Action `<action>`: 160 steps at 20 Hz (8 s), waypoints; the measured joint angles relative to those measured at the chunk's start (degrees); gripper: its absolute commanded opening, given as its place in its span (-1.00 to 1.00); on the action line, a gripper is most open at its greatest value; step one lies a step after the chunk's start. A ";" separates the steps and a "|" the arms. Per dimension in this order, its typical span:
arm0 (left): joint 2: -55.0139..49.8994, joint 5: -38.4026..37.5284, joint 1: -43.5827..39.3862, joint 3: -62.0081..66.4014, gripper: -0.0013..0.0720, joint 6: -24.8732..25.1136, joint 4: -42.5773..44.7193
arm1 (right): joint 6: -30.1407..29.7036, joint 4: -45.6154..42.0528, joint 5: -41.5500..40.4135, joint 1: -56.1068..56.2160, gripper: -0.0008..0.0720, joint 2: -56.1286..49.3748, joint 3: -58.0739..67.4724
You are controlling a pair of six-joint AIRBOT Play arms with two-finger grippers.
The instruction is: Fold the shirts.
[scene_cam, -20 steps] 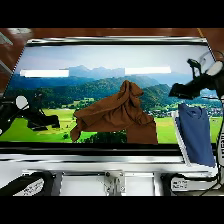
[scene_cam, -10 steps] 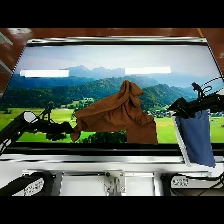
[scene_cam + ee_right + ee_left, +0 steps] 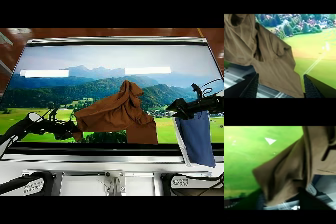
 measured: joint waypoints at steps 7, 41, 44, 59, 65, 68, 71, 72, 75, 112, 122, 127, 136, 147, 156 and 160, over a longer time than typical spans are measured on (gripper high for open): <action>-0.59 0.79 -0.07 0.33 -0.87 4.15 -0.94 | 0.90 -0.09 -3.96 0.00 0.89 0.00 -6.19; 43.10 12.50 1.14 51.06 -0.87 11.52 -1.73 | 2.49 6.62 -24.46 10.38 -0.82 41.68 31.39; 46.42 7.85 1.14 52.65 -0.87 10.49 2.45 | 6.67 1.14 -24.37 10.19 -0.82 46.29 34.38; 45.00 -13.68 1.11 21.07 -0.86 -11.02 22.97 | 13.68 -11.80 -6.56 15.61 -0.82 19.43 33.27; 28.59 10.40 1.14 14.08 -0.86 -13.11 23.93 | 14.05 -12.46 -28.83 25.55 -0.82 -1.40 32.06; 18.56 18.25 1.11 13.35 -0.86 -13.40 21.94 | 14.38 -12.17 -35.41 28.48 -0.82 -8.13 31.93; 10.27 20.22 0.74 13.05 -0.85 -13.53 18.08 | 14.69 -12.04 -34.97 30.10 -0.73 -12.57 31.89; 8.37 19.96 0.66 13.03 -0.60 -13.53 16.96 | 14.75 -11.96 -33.92 30.34 -0.26 -13.38 31.89; 5.70 16.87 1.68 13.77 0.43 -12.81 14.97 | 14.56 -12.04 -30.73 29.62 0.68 -13.31 32.24; 7.08 1.16 9.73 -8.98 -0.86 6.73 -4.94 | 6.23 -4.92 -3.78 5.09 0.77 -5.40 5.22; 16.52 -2.97 9.64 -8.79 -0.86 7.30 -6.60 | 7.32 2.60 -13.25 10.36 -0.27 -14.16 3.58; 17.55 -2.86 9.66 -4.81 -0.87 9.31 -6.64 | 5.62 2.47 -16.13 12.22 -0.82 -11.69 4.11; 29.86 -2.82 9.75 36.15 -0.87 12.20 -3.65 | -3.02 2.67 -20.63 12.26 -0.82 20.26 24.46; 45.44 -10.58 9.77 64.11 -0.87 2.75 15.28 | 10.01 -17.42 -20.20 12.28 -0.82 52.61 36.48; 45.72 -26.97 9.77 49.96 -0.87 0.15 25.92 | 12.57 -24.68 1.09 12.44 -0.82 44.15 35.45; 38.99 -26.36 9.75 39.63 -0.87 -0.02 30.32 | 13.99 -21.53 2.34 12.50 -0.82 32.09 27.04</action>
